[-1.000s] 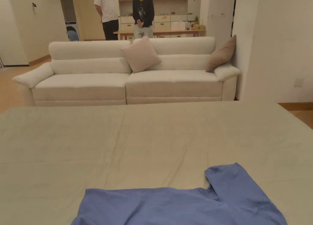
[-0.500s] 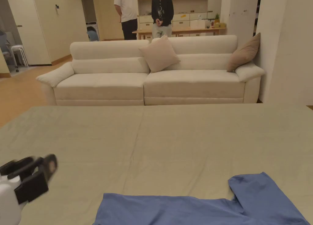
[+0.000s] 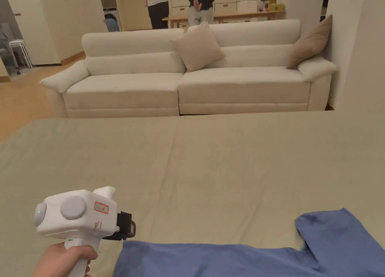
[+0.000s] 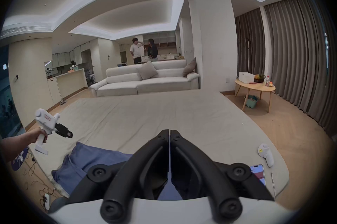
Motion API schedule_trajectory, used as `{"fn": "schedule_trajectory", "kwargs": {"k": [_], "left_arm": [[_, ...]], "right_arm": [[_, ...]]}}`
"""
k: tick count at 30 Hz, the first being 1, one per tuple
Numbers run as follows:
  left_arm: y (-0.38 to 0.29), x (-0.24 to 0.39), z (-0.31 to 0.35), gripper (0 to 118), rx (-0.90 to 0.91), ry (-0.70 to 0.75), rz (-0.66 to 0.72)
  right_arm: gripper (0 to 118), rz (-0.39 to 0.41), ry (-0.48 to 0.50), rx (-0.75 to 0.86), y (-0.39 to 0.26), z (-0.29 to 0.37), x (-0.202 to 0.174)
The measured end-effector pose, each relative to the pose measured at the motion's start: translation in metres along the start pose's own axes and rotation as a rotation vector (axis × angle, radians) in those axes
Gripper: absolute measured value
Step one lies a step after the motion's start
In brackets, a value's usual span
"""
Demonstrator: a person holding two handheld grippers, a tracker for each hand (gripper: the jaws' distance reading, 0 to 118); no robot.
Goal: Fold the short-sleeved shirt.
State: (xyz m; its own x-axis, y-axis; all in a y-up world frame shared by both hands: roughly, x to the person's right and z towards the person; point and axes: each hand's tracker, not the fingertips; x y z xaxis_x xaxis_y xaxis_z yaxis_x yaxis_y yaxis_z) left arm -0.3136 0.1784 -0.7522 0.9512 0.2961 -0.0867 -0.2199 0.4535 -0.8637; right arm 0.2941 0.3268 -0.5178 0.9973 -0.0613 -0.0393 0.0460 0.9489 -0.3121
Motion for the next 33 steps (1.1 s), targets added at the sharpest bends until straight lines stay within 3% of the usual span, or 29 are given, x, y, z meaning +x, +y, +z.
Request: {"fn": "schedule_trajectory", "kwargs": {"k": [1,2,3,4,6,8,9,11,12,13,15,16,22,25,26,28,29,30,33], "left_arm": [[0.004,-0.004,-0.017,23,-0.024,0.053,0.017],[0.005,-0.002,-0.026,89,-0.046,0.122,-0.015],[0.003,-0.003,-0.042,118,-0.067,0.141,-0.049],[0.005,-0.001,-0.046,113,-0.017,0.14,-0.118],[0.002,0.006,-0.051,113,-0.054,0.153,-0.111],[0.007,0.006,-0.058,111,-0.099,0.146,-0.067],[0.008,0.006,-0.061,105,-0.127,0.14,-0.028],[-0.002,-0.005,-0.074,71,-0.103,0.109,-0.023],[-0.004,-0.001,-0.072,68,-0.067,0.205,-0.067],[-0.006,-0.002,-0.07,63,-0.077,0.172,-0.115],[-0.005,-0.001,-0.06,23,-0.066,0.182,-0.15],[-0.005,0.002,-0.053,9,-0.033,0.142,-0.18],[-0.02,0.028,-0.038,4,-0.067,0.071,-0.196],[-0.018,0.029,-0.023,4,0.004,0.06,-0.18],[-0.017,0.027,-0.018,4,0.006,0.053,-0.185],[-0.014,0.027,-0.013,4,0.025,0.083,-0.252],[-0.012,0.027,-0.012,4,0.01,0.108,-0.271],[-0.022,0.039,-0.002,4,0.021,0.094,-0.255],[-0.025,0.044,0.009,4,0.067,0.028,-0.193]], "right_arm": [[3,-0.005,-0.009,-0.005,-0.002,-0.002,0.002],[3,-0.004,-0.009,-0.008,-0.004,-0.003,0.004],[3,0.0,-0.01,-0.021,-0.005,-0.005,0.006],[3,0.005,-0.023,-0.034,-0.006,-0.006,0.008],[3,0.015,-0.044,-0.047,-0.009,-0.009,0.011],[3,0.01,-0.047,-0.059,-0.013,-0.012,0.014],[3,-0.005,-0.049,-0.067,-0.015,-0.014,0.015],[3,-0.021,-0.042,-0.089,-0.02,-0.021,0.018],[3,-0.022,-0.041,-0.097,-0.023,-0.025,0.019],[3,-0.018,-0.036,-0.111,-0.026,-0.032,0.021],[3,-0.02,-0.035,-0.131,-0.032,-0.05,0.025],[3,-0.032,-0.024,-0.155,-0.036,-0.064,0.028],[3,-0.116,0.035,-0.294,-0.06,-0.164,0.046],[6,-0.204,0.05,-0.412,-0.07,-0.218,0.067],[11,-0.219,0.074,-0.44,-0.073,-0.233,0.075],[28,-0.155,0.066,-0.593,-0.076,-0.265,0.084],[82,-0.117,0.054,-0.648,-0.079,-0.278,0.084],[102,-0.095,0.025,-0.648,-0.084,-0.287,0.085],[106,-0.029,0.01,-0.738,-0.1,-0.323,0.087]]}}
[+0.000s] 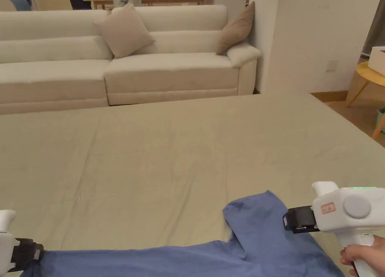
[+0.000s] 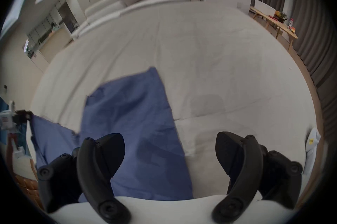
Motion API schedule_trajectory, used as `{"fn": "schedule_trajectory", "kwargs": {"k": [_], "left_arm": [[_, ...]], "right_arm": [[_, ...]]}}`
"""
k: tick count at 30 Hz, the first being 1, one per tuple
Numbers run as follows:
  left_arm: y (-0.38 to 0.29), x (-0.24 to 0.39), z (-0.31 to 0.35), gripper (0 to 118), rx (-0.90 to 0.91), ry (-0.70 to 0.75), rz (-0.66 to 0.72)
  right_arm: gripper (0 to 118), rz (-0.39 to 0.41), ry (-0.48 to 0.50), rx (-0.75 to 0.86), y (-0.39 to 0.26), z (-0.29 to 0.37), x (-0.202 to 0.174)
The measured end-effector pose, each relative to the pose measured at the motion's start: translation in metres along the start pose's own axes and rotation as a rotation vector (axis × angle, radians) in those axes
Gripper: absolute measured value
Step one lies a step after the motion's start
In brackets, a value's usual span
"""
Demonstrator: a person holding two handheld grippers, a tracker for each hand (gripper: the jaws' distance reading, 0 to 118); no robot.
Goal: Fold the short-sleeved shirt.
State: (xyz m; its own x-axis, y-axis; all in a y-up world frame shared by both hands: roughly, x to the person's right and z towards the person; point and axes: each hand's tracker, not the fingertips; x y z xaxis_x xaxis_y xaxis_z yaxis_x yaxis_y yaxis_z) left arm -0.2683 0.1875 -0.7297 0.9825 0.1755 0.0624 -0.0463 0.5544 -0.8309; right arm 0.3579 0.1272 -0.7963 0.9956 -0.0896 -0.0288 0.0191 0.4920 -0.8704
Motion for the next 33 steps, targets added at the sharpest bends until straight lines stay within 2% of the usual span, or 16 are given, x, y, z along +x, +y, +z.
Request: {"fn": "schedule_trajectory", "kwargs": {"k": [2,4,5,7,8,10,12,13,14,16,20,24,31,33], "left_arm": [[0.004,-0.004,-0.001,4,0.009,0.017,0.008],[0.004,-0.003,-0.004,4,0.0,0.016,0.008],[0.006,-0.005,-0.007,4,-0.008,0.017,0.009],[0.005,-0.004,-0.011,4,-0.012,0.023,0.014],[0.004,-0.004,-0.012,4,-0.012,0.021,0.022],[0.006,-0.01,-0.018,4,-0.009,0.026,0.052],[0.005,-0.009,-0.02,4,-0.006,0.015,0.079],[0.005,-0.011,-0.022,4,-0.007,0.012,0.085],[0.005,-0.01,-0.023,4,-0.004,0.019,0.083],[0.006,-0.007,-0.023,4,0.0,0.026,0.08],[0.006,-0.007,-0.01,4,0.043,0.013,0.086],[-0.002,-0.004,0.025,4,0.138,0.001,0.071],[-0.049,0.0,0.115,4,0.281,-0.015,0.069],[-0.071,0.0,0.14,4,0.302,-0.017,0.081]], "right_arm": [[105,0.009,0.001,-0.062,0.004,-0.02,-0.006],[91,-0.024,-0.039,-0.038,0.006,-0.03,-0.015],[89,-0.028,-0.082,-0.027,0.006,-0.031,-0.017],[87,0.013,-0.083,-0.015,0.002,-0.029,-0.024],[79,0.03,-0.1,-0.011,0.0,-0.026,-0.026],[55,0.046,-0.056,0.009,-0.001,-0.019,-0.031],[28,0.115,-0.045,-0.005,-0.001,-0.017,-0.039],[13,0.113,-0.04,-0.013,-0.001,-0.017,-0.041],[6,0.104,-0.03,-0.013,-0.001,-0.017,-0.042],[6,0.083,-0.032,0.041,-0.003,-0.011,-0.048],[6,0.125,-0.02,0.155,-0.01,0.014,-0.047],[6,0.026,0.026,0.321,-0.028,0.07,-0.039],[6,-0.017,0.109,0.542,-0.104,0.199,-0.04],[6,-0.02,0.091,0.559,-0.132,0.227,-0.039]]}}
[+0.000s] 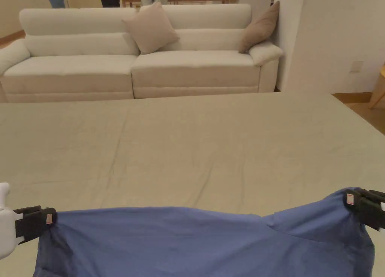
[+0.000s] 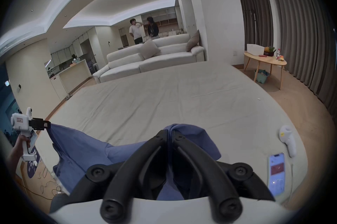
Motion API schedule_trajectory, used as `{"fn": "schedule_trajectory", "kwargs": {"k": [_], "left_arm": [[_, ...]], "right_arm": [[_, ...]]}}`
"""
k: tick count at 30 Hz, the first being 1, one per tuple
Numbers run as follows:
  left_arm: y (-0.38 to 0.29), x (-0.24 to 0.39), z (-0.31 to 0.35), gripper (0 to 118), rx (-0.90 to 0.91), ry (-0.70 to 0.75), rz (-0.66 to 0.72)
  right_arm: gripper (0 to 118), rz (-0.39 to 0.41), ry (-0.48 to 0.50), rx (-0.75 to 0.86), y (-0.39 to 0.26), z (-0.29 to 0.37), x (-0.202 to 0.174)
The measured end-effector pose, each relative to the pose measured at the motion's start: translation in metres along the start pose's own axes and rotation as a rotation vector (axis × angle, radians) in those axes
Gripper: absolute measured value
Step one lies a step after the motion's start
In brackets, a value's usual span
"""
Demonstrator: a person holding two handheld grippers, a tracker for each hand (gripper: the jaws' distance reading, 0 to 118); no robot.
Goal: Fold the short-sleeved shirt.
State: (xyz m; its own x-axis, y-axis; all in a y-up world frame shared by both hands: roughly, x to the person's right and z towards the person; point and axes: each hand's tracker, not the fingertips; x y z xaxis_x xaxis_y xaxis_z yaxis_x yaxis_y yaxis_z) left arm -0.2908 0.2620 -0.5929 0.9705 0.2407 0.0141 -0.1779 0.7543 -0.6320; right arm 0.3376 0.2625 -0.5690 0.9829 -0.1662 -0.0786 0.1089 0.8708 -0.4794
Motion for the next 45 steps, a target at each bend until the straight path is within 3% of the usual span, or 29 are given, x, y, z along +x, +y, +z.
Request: {"fn": "schedule_trajectory", "kwargs": {"k": [6,9,13,16,17,19,22,23,24,25,26,27,32,34,36,37,38,39,41,45], "left_arm": [[-0.051,-0.013,0.063,4,-0.016,-0.01,0.044],[-0.087,-0.017,0.076,4,-0.087,0.007,0.034],[-0.135,-0.03,0.058,4,-0.252,0.037,0.07],[-0.166,-0.049,0.036,4,-0.347,0.068,0.116],[-0.173,-0.051,0.029,4,-0.389,0.071,0.105],[-0.184,-0.054,0.018,6,-0.449,0.085,0.109],[-0.193,-0.058,0.013,12,-0.42,0.09,0.138],[-0.193,-0.06,0.012,30,-0.413,0.093,0.145],[-0.19,-0.056,0.018,45,-0.4,0.084,0.157],[-0.184,-0.054,0.02,67,-0.411,0.104,0.149],[-0.176,-0.053,0.024,100,-0.428,0.142,0.123],[-0.165,-0.05,0.035,109,-0.406,0.164,0.1],[-0.098,-0.047,0.097,109,-0.094,0.125,0.086],[-0.086,-0.048,0.107,109,0.001,0.126,0.084],[-0.08,-0.053,0.102,101,-0.121,0.068,0.127],[-0.083,-0.058,0.095,80,-0.116,0.044,0.151],[-0.086,-0.063,0.092,18,-0.101,0.031,0.146],[-0.088,-0.069,0.085,0,-0.119,0.02,0.166],[-0.093,-0.085,0.07,0,-0.166,0.03,0.229],[-0.108,-0.134,0.035,0,-0.283,-0.283,0.499]], "right_arm": [[6,-0.084,0.039,-0.036,-0.048,0.083,0.012],[6,-0.058,0.022,-0.149,-0.088,0.101,0.012],[6,-0.087,0.024,-0.384,-0.148,0.089,0.018],[6,-0.03,-0.022,-0.503,-0.181,0.069,0.023],[6,-0.061,-0.006,-0.556,-0.187,0.063,0.026],[6,-0.075,-0.011,-0.582,-0.198,0.055,0.026],[9,-0.02,-0.017,-0.568,-0.202,0.049,0.032],[26,-0.005,-0.016,-0.559,-0.197,0.051,0.031],[54,0.004,-0.005,-0.541,-0.19,0.055,0.029],[89,0.051,-0.025,-0.505,-0.177,0.061,0.025],[115,0.075,-0.045,-0.462,-0.164,0.069,0.022],[118,0.093,-0.053,-0.366,-0.143,0.081,0.019],[117,0.178,-0.06,-0.069,-0.052,0.117,-0.005],[116,0.145,-0.016,0.03,-0.027,0.123,-0.016],[105,0.083,0.064,0.03,-0.013,0.12,-0.02],[84,0.056,0.064,0.032,-0.009,0.117,-0.023],[30,0.038,0.04,0.044,-0.009,0.115,-0.026],[2,0.034,0.045,0.05,-0.01,0.112,-0.027],[3,-0.026,0.045,0.045,-0.01,0.109,-0.027],[2,-0.052,0.032,0.037,-0.011,0.11,-0.031]]}}
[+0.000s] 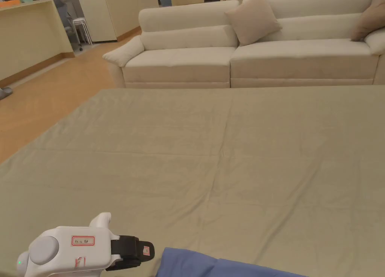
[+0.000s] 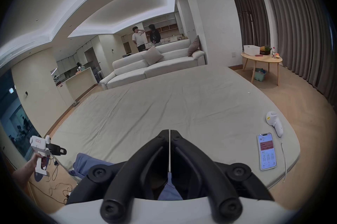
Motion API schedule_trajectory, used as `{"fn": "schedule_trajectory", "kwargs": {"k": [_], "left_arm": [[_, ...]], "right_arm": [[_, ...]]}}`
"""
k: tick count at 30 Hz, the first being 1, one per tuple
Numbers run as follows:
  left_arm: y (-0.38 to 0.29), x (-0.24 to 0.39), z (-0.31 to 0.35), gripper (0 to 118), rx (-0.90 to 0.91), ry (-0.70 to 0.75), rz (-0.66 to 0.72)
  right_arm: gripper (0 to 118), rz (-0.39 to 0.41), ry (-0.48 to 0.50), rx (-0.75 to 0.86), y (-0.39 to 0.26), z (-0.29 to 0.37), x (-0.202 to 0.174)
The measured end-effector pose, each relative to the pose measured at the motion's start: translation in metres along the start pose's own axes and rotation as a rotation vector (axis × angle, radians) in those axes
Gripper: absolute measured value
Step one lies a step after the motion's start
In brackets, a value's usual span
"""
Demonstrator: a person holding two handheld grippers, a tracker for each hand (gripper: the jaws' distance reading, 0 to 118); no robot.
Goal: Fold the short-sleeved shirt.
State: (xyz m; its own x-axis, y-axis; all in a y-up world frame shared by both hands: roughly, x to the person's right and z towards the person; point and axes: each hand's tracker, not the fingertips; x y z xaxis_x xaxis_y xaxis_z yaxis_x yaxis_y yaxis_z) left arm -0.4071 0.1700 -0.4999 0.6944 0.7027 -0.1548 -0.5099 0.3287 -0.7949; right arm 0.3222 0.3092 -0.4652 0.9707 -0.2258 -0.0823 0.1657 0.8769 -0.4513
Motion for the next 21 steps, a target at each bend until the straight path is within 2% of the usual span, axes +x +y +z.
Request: {"fn": "schedule_trajectory", "kwargs": {"k": [3,7,8,10,12,14,17,21], "left_arm": [[0.018,-0.042,-0.018,0,-0.087,-0.061,0.108],[0.028,-0.081,-0.036,1,-0.245,-0.274,0.152],[0.026,-0.086,-0.04,29,-0.255,-0.265,0.163],[0.024,-0.094,-0.053,112,-0.303,-0.232,0.156],[0.023,-0.106,-0.064,116,-0.292,-0.21,0.15],[0.023,-0.107,-0.066,117,-0.278,-0.295,0.159],[0.018,-0.105,-0.093,116,-0.283,-0.305,0.119],[0.009,-0.073,-0.107,116,-0.302,-0.343,0.079]], "right_arm": [[2,-0.042,0.003,0.035,0.004,0.008,0.002],[2,-0.046,-0.034,0.029,0.009,0.01,-0.006],[2,-0.048,-0.042,0.029,0.009,0.01,-0.009],[2,-0.077,-0.031,0.023,0.006,0.011,-0.013],[2,-0.109,-0.019,0.012,0.005,0.009,-0.016],[2,-0.103,-0.038,0.007,-0.002,0.006,-0.009],[2,-0.109,-0.033,-0.011,-0.005,-0.004,-0.014],[2,-0.121,-0.009,-0.035,-0.008,-0.015,-0.017]]}}
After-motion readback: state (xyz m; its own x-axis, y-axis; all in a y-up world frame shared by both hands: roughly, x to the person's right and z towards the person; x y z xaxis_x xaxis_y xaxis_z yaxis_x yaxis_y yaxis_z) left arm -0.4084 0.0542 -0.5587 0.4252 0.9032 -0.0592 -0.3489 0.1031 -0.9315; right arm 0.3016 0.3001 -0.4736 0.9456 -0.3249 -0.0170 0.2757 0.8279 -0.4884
